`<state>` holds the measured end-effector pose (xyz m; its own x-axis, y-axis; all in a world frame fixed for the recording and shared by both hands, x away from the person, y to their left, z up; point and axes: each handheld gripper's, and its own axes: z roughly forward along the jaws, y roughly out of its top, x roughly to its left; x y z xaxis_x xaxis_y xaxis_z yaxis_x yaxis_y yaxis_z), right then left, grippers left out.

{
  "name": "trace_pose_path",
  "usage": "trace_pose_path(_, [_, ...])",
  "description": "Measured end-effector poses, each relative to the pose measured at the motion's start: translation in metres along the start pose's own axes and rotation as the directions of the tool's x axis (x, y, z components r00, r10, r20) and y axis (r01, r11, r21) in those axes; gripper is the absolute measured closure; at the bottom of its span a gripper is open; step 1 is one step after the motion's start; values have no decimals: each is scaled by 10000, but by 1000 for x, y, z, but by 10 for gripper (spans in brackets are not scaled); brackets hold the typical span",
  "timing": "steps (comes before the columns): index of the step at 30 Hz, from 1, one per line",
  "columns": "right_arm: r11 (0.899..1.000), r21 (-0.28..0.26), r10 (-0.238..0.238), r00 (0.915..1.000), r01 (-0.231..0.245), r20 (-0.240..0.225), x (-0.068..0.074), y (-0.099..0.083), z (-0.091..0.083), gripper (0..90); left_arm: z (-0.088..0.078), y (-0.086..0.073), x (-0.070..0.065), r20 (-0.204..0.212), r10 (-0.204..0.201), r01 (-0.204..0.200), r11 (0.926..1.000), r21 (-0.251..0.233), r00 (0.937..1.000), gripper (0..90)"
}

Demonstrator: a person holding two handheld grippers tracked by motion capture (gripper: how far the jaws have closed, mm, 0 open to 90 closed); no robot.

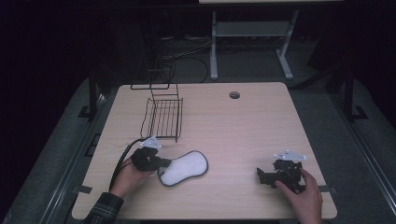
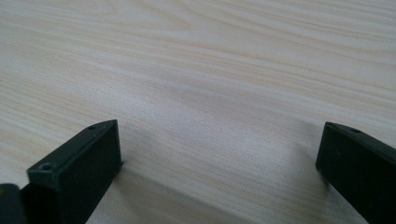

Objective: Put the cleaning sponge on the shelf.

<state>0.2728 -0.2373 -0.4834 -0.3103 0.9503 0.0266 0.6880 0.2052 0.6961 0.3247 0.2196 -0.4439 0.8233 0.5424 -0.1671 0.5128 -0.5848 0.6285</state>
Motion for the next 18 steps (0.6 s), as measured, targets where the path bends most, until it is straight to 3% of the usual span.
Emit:
trace_pose_path(11, [10000, 2, 5, 10000, -5, -1, 0, 0, 0, 0, -20, -26, -4, -109, -448, 446, 9989, -130, 9989, 897])
trace_pose_path(18, [10000, 2, 5, 10000, -5, 1, 0, 0, 0, 0, -25, -29, -5, -215, -502, 499, 9986, -160, 9985, 885])
